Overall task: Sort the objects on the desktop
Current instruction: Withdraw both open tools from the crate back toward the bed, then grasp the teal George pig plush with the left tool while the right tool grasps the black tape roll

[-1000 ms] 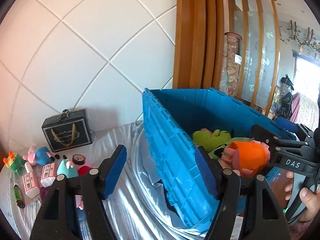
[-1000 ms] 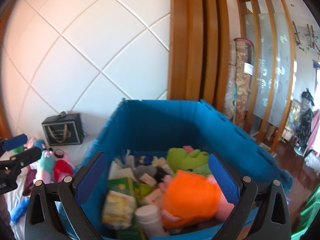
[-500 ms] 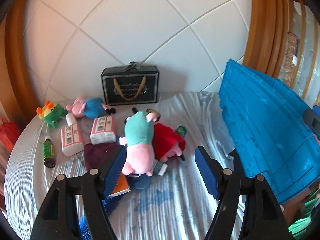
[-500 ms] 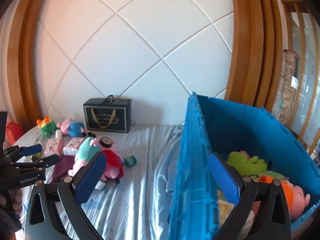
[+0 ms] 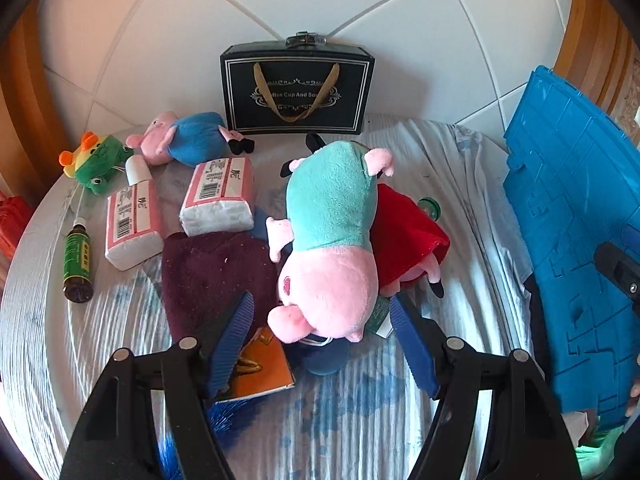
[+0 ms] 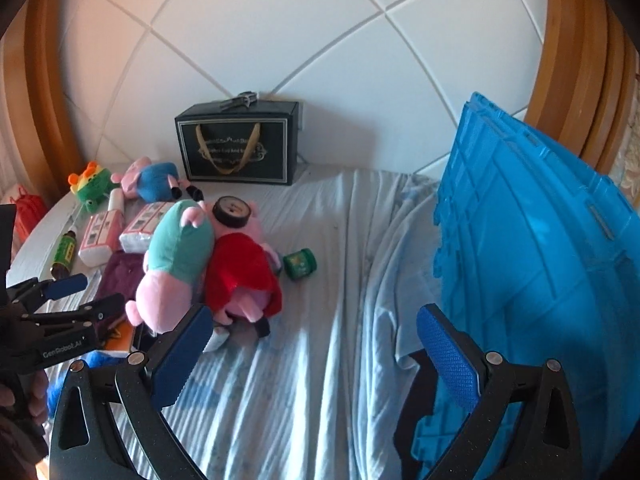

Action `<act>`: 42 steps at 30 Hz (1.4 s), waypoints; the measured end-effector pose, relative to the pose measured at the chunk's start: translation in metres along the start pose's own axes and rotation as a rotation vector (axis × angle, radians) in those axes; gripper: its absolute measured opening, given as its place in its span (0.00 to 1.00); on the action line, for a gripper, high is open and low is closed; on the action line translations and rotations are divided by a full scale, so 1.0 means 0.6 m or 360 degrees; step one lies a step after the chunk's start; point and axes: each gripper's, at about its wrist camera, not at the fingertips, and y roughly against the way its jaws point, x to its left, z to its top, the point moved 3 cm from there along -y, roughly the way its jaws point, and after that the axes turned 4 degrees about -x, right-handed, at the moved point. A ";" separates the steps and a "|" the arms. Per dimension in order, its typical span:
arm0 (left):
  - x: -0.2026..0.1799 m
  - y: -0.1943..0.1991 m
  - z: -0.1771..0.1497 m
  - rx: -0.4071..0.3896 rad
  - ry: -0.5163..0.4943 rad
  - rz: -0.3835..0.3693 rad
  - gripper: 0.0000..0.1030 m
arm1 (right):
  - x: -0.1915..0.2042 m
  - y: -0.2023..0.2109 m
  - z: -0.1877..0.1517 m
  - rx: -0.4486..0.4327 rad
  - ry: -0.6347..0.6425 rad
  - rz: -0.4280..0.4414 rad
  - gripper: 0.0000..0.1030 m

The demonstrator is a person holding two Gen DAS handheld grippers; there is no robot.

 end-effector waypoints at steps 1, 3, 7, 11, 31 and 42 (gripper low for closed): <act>-0.003 -0.015 0.006 0.0016 -0.0005 -0.0002 0.68 | 0.000 -0.015 0.001 0.0019 -0.0009 0.0007 1.00; -0.009 -0.046 0.017 0.0044 -0.0014 0.0003 0.68 | 0.001 -0.046 0.005 0.0053 -0.0029 0.0017 1.00; -0.024 -0.102 0.035 0.0098 -0.0040 -0.0009 0.68 | 0.001 -0.102 0.000 0.0137 -0.0048 0.0007 1.00; -0.035 -0.157 0.044 0.0166 -0.0075 0.0036 0.68 | -0.004 -0.141 -0.010 0.0219 -0.0066 -0.0010 1.00; 0.098 -0.159 0.112 -0.0058 0.0173 0.0006 0.54 | 0.116 -0.324 0.117 0.0212 -0.0159 0.0476 0.82; 0.098 -0.205 0.112 -0.0029 0.0176 -0.0019 0.54 | 0.170 -0.434 0.119 0.0337 -0.0099 0.0530 0.58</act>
